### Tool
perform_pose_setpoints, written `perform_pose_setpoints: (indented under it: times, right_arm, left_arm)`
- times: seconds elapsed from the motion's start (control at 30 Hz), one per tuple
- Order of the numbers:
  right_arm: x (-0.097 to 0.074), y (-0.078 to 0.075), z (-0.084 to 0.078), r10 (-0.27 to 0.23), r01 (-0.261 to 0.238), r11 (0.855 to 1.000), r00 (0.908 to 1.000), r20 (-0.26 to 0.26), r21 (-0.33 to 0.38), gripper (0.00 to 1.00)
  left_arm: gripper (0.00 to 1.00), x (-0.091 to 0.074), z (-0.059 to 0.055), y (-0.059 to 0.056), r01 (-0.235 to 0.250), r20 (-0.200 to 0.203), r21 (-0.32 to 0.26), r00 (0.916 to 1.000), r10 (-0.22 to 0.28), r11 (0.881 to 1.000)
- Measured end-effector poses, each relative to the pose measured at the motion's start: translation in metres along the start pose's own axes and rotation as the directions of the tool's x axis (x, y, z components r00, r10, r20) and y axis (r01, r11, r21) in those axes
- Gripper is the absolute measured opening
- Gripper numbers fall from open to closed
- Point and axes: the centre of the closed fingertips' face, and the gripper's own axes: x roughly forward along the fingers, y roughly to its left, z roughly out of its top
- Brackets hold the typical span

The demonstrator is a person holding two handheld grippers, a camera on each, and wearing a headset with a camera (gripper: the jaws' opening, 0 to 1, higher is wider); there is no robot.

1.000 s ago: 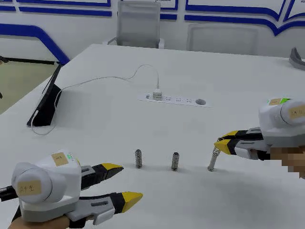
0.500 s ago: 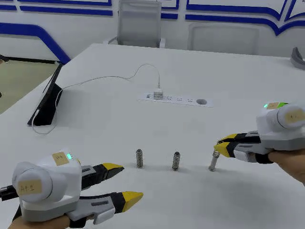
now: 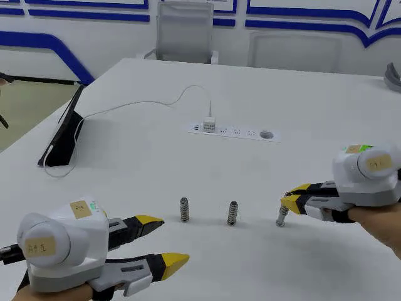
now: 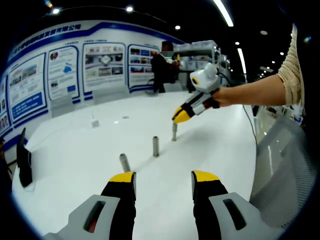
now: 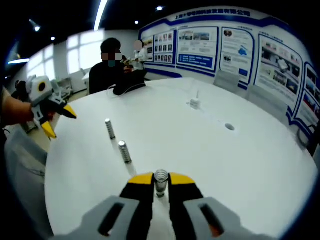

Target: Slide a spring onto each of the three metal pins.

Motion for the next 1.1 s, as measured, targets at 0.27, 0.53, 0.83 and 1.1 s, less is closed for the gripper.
perform_pose_setpoints:
  times: [0.27, 0.53, 0.83, 1.1]
  right_arm:
    - [0.005, 0.001, -0.007, 0.002, -0.002, 1.0, 0.9999, -0.016, 0.005, 0.12]
    - [0.008, 0.004, -0.013, 0.004, -0.004, 1.0, 0.9995, -0.032, 0.012, 0.12]
    - [0.011, 0.005, -0.018, 0.0, 0.001, 1.0, 0.999, -0.046, 0.018, 0.12]
    - [0.014, 0.005, -0.024, -0.002, 0.003, 1.0, 0.9984, -0.056, 0.029, 0.12]
  left_arm:
    - [0.45, 0.0, -0.001, 0.0, -0.003, -0.002, -0.001, 1.0, 0.003, 1.0]
    - [0.45, -0.001, -0.002, 0.0, -0.006, -0.005, -0.003, 1.0, 0.006, 1.0]
    - [0.45, -0.001, -0.002, 0.0, -0.009, -0.004, -0.007, 1.0, 0.009, 1.0]
    - [0.45, -0.001, -0.002, 0.0, -0.01, -0.002, -0.011, 0.9999, 0.01, 1.0]
